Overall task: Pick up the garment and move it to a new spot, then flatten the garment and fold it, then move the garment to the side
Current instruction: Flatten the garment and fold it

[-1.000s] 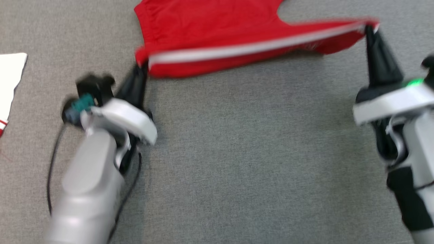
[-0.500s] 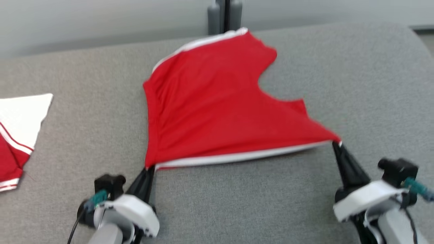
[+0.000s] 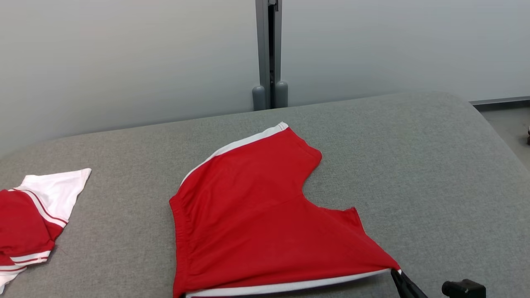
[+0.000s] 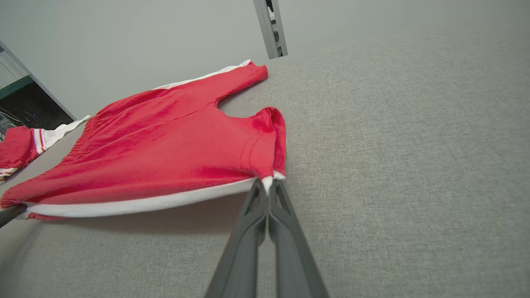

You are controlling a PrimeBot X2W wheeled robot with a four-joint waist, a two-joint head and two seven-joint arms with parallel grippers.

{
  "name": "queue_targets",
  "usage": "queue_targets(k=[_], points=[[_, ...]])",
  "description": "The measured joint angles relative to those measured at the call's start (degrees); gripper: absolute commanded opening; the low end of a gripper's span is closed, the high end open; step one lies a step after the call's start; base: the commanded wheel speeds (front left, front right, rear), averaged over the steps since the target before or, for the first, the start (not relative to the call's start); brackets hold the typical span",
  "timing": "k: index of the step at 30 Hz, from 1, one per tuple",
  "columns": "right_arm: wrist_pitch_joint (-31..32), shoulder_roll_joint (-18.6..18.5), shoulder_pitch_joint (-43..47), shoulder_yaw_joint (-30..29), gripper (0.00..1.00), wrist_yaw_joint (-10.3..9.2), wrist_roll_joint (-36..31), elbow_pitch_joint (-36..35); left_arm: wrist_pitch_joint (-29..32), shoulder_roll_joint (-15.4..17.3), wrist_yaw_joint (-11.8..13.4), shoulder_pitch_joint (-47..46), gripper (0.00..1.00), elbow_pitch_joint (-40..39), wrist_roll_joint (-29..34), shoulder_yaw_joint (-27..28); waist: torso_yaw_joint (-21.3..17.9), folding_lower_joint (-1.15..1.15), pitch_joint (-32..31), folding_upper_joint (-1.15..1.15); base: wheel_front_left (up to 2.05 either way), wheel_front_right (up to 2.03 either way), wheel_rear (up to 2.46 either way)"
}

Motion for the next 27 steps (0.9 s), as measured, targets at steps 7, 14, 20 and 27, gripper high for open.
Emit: queue_targets(k=[7, 14, 20, 27], points=[[0.0, -1.7, 3.5, -0.9, 0.0, -0.02, 0.7, -3.2, 0.0, -0.2, 0.0, 3.1, 0.0, -3.5, 0.0, -1.0, 1.8, 0.0, -1.1, 0.0, 0.0, 0.0, 0.0], [0.0, -2.7, -3.3, -3.9, 0.0, -0.05, -1.3, -4.7, 0.0, -0.1, 0.0, -1.4, 0.0, -7.9, 0.7, -2.9, 4.0, 0.0, 1.6, 0.0, 0.0, 0.0, 0.0], [0.0, -4.2, -18.2, -4.3, 0.0, -0.07, -2.8, -1.7, 0.0, -0.7, 0.0, -12.2, 0.0, -9.3, 0.9, -4.6, 6.4, 0.0, 6.9, 0.0, 0.0, 0.0, 0.0], [0.0, -5.1, -35.3, -1.7, 0.0, -0.07, -2.8, 7.3, 0.0, -2.2, 0.0, -23.7, 0.0, -7.3, 2.2, -4.4, 10.0, 0.0, 14.6, 0.0, 0.0, 0.0, 0.0]])
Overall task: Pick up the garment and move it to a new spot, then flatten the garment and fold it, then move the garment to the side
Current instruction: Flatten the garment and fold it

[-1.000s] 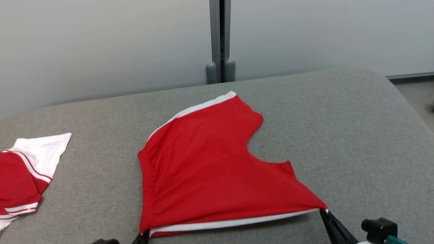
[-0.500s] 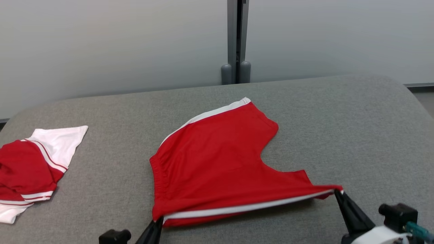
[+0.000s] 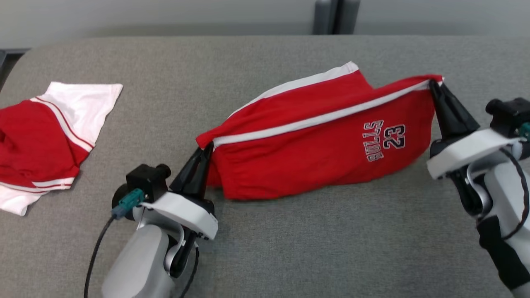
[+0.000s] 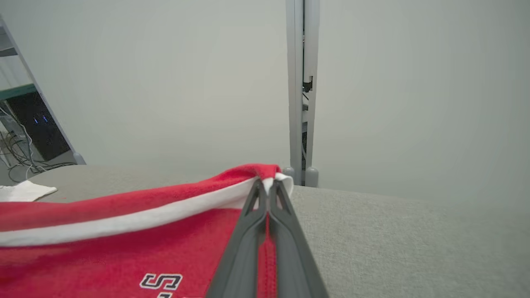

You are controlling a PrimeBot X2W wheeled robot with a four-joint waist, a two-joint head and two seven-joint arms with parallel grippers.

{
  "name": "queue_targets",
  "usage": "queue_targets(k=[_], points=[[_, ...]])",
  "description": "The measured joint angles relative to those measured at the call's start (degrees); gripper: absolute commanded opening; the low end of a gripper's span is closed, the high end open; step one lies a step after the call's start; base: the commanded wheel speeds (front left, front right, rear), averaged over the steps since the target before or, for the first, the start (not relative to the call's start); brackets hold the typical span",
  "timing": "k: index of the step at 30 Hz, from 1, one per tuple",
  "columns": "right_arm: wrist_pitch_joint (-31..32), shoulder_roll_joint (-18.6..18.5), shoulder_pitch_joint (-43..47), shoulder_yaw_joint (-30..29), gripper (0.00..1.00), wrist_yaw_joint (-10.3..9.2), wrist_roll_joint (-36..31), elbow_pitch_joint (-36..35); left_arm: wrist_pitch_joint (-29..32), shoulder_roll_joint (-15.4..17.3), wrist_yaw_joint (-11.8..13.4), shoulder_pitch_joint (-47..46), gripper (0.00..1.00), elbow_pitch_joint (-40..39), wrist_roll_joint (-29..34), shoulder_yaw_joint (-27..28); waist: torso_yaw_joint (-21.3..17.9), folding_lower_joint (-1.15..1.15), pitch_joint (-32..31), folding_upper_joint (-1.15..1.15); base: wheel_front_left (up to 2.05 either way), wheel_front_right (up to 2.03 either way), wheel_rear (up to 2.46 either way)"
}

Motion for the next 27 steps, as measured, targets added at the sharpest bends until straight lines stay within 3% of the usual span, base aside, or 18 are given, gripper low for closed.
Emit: queue_targets(k=[4, 8, 18, 19, 20, 21, 27], points=[[0.0, 0.1, -7.9, 1.5, 0.0, 0.0, -0.3, 5.4, 0.0, -0.1, 0.0, -4.7, 0.0, 2.2, 1.3, 1.0, 2.1, 0.0, 4.2, 0.0, 0.0, 0.0, 0.0], [0.0, 0.1, -14.1, 1.8, 0.0, 0.0, 0.1, 10.5, 0.0, -0.3, 0.1, -9.3, 0.0, 2.5, -1.0, -1.5, 4.3, 0.0, 7.8, 0.0, 0.0, 0.0, 0.0], [0.0, -0.6, -24.4, 4.9, 0.0, 0.0, -2.8, 20.1, 0.0, -0.3, 4.5, -16.5, 0.03, 3.9, -6.4, -8.5, 8.7, 0.0, 15.0, 0.0, 0.0, 0.0, 0.0], [0.0, -0.3, -24.8, 4.6, 0.23, 0.0, -2.8, 20.4, 0.0, -0.3, 4.9, -16.8, 0.38, 3.9, -6.7, -8.8, 8.9, 0.0, 15.4, 0.0, 0.0, 0.0, 0.0], [0.0, 0.0, -25.1, 4.2, 0.93, 0.0, -2.8, 20.7, 0.0, -0.3, 5.4, -17.1, 1.0, 4.0, -7.1, -9.0, 9.1, 0.0, 15.7, 0.0, 0.0, 0.0, 0.0], [0.0, 0.3, -25.3, 3.4, 1.0, 0.0, -2.7, 20.5, 0.0, -0.3, 5.8, -17.3, 1.0, 4.2, -7.4, -9.2, 9.2, 0.0, 15.9, 0.0, 0.0, 0.0, 0.0], [0.0, -0.2, -23.6, 0.9, 1.0, 0.0, -2.4, 18.0, 0.0, -0.3, 8.0, -15.9, 1.0, 3.7, -6.7, -8.5, 8.4, 0.0, 14.9, 0.0, 0.0, 0.0, 0.0]])
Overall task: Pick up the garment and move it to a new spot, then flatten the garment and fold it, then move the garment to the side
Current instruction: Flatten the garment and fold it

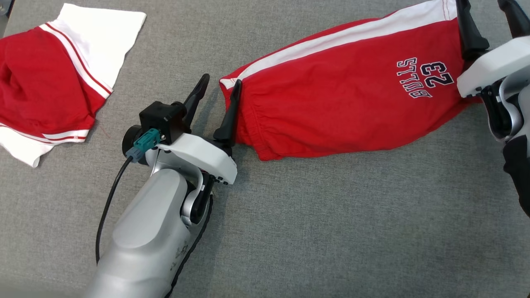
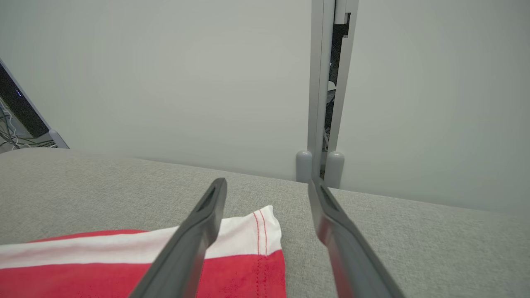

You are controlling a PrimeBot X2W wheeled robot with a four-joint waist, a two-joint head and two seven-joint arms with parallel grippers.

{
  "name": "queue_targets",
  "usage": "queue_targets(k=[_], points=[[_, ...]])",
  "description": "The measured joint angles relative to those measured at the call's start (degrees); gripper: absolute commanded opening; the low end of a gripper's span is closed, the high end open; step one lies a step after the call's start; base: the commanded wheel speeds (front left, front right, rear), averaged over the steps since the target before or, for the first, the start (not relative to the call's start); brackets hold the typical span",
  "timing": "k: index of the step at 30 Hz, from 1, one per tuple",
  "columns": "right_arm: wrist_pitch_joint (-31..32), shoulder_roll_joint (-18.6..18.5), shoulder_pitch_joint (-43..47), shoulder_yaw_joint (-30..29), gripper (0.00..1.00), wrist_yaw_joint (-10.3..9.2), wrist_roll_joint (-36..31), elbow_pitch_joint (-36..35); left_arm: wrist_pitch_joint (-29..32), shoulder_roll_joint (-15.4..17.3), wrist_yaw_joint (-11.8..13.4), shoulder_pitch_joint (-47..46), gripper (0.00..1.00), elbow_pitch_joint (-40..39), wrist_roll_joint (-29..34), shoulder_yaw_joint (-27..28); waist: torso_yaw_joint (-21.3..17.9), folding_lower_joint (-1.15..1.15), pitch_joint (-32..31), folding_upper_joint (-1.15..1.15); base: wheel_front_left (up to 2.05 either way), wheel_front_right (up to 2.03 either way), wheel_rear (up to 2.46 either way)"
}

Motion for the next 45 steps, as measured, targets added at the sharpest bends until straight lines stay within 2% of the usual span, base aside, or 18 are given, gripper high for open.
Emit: queue_targets(k=[5, 10, 18, 19, 21, 26, 30, 37, 45], points=[[0.0, -0.7, 5.3, -0.7, 1.0, 0.0, 2.2, -1.5, 0.0, 0.1, 0.6, 3.0, 1.0, -1.2, 1.6, 2.6, -0.7, 0.0, -1.8, 0.0, 0.0, 0.0, 0.0], [0.0, -1.6, 11.0, 3.8, 1.0, 0.0, 4.5, 0.2, 0.0, 0.1, 0.8, 6.4, 1.0, -2.5, 1.5, 3.6, -1.2, 0.0, -3.9, 0.0, 0.0, 0.0, 0.0], [3.8, -1.7, 12.2, 9.4, 1.0, 0.0, 9.8, 3.2, 0.0, 0.0, 0.8, 8.4, 1.0, -3.0, 2.2, 3.4, -1.1, 0.0, -5.4, 0.0, 0.0, 0.0, 0.0], [4.5, -1.6, 12.2, 10.4, 0.48, -0.01, 10.4, 3.4, 0.0, 0.0, 0.8, 8.7, 1.0, -2.9, 2.3, 3.4, -1.1, 0.0, -5.5, 0.0, 0.0, 0.0, 0.0], [5.6, -1.5, 12.2, 12.2, 0.0, -0.03, 11.4, 3.5, 0.0, 0.0, 0.8, 8.9, 1.0, -2.7, 2.4, 3.5, -1.0, 0.0, -5.9, 0.0, 0.0, 0.0, 0.0], [4.5, -0.5, 12.8, 14.0, 0.0, 0.0, 14.5, 4.7, 0.0, 0.1, 0.8, 10.0, 1.0, -2.4, 3.0, 4.5, -1.2, 0.0, -7.5, 0.0, 0.0, 0.0, 0.0], [1.6, 0.1, 14.7, 13.3, 0.0, 0.0, 16.8, 6.0, 0.0, 0.1, 0.6, 12.4, 1.0, -1.8, 4.4, 5.5, -2.1, 0.0, -9.6, 0.0, 0.0, 0.0, 0.0], [0.3, 0.6, 21.2, 11.5, 0.0, 0.0, 20.3, 5.2, 0.0, 0.0, 0.2, 17.8, 1.0, -2.0, 5.4, 8.3, -4.7, 0.0, -14.3, 0.0, 0.0, 0.0, 0.0], [0.2, -1.0, 28.6, 4.8, 0.0, -0.01, 18.9, -0.1, 0.0, 0.0, 0.3, 23.1, 1.0, -3.8, 8.0, 11.6, -8.3, 0.0, -18.2, 0.01, 0.0, 0.0, 0.0]])
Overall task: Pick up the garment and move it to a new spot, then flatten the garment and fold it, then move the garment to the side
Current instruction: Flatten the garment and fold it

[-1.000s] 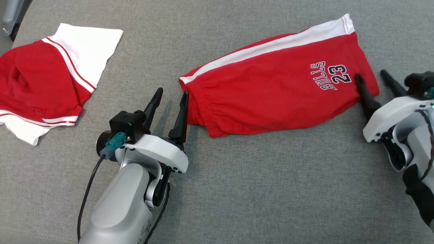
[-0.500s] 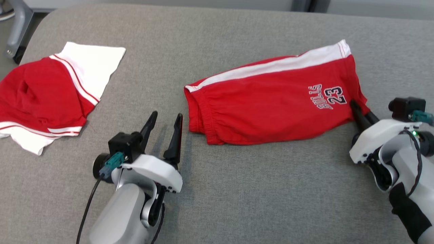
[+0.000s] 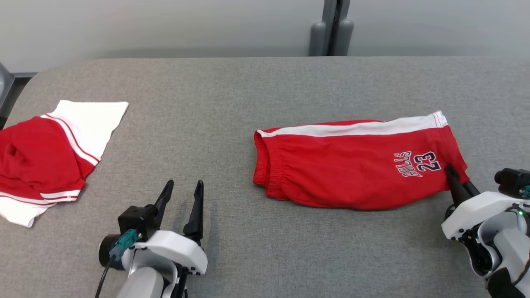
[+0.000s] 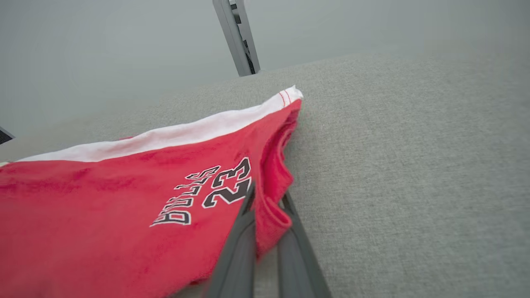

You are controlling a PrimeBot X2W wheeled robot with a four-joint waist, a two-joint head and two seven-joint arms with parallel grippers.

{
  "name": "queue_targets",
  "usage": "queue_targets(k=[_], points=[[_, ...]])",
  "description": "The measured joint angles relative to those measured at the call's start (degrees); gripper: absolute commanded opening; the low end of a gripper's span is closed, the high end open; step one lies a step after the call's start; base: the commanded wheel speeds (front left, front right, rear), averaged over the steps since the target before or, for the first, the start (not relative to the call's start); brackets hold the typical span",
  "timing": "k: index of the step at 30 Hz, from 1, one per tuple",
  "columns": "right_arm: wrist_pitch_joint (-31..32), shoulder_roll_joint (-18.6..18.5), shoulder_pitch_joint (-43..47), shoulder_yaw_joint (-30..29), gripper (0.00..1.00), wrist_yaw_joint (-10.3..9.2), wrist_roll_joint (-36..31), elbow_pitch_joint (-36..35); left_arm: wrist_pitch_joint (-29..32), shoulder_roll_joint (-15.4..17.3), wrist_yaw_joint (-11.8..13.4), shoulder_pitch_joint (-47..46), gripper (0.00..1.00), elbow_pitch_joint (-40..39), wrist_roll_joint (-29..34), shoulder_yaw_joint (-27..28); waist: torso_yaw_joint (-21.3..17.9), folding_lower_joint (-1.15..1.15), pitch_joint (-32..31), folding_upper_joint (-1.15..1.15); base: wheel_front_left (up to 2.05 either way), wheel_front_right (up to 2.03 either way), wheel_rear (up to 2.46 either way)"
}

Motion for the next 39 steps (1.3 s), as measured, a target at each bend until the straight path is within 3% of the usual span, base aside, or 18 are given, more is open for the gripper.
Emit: queue_targets(k=[6, 9, 18, 25, 28, 33, 39], points=[[0.0, -0.2, 0.2, -3.4, 0.0, 0.0, -5.3, -4.2, 0.0, 0.0, 0.2, 2.7, 1.0, -0.5, 0.5, 1.7, -0.6, 0.0, -0.9, 0.0, 0.0, 0.0, 0.0], [0.0, 0.8, -1.5, -2.3, 0.0, 0.0, -8.4, -6.9, 0.0, 0.0, 0.1, 3.4, 1.0, -0.3, 0.3, 2.1, -0.1, 0.0, -0.9, 0.0, 0.0, 0.0, 0.0], [0.3, 8.6, -6.7, 11.6, 0.0, 0.0, -10.7, -11.2, 0.0, 0.0, 0.0, 3.7, 1.0, 0.1, -1.2, 0.8, 4.0, 0.0, -1.1, 0.0, 0.0, 0.0, 0.0], [2.2, 12.3, -7.5, 20.2, 0.0, 0.0, -9.0, -6.3, 0.0, 0.0, 0.2, 3.7, 1.0, 0.1, -2.0, -0.1, 8.0, 0.0, -1.2, 0.0, 0.0, 0.0, 0.0], [1.8, 13.2, -7.7, 21.5, 1.0, 0.0, -8.6, -3.0, 0.0, 0.1, 0.2, 3.8, 1.0, 0.0, -2.2, -0.1, 9.0, 0.0, -1.3, 0.0, 0.0, 0.0, 0.0], [0.5, 13.4, -8.1, 20.8, 1.0, 0.0, -8.3, 0.1, 0.0, 0.0, 0.7, 4.3, 1.0, -0.4, -1.6, 0.9, 8.0, 0.0, -1.1, 0.0, 0.0, 0.0, 0.0], [0.0, 11.4, -7.8, 13.1, 1.0, 0.0, -8.8, -4.0, 0.0, 0.0, 0.7, 4.2, 1.0, -1.0, -0.4, 2.3, 4.9, 0.0, -1.1, -0.01, 0.0, 0.0, 0.0]])
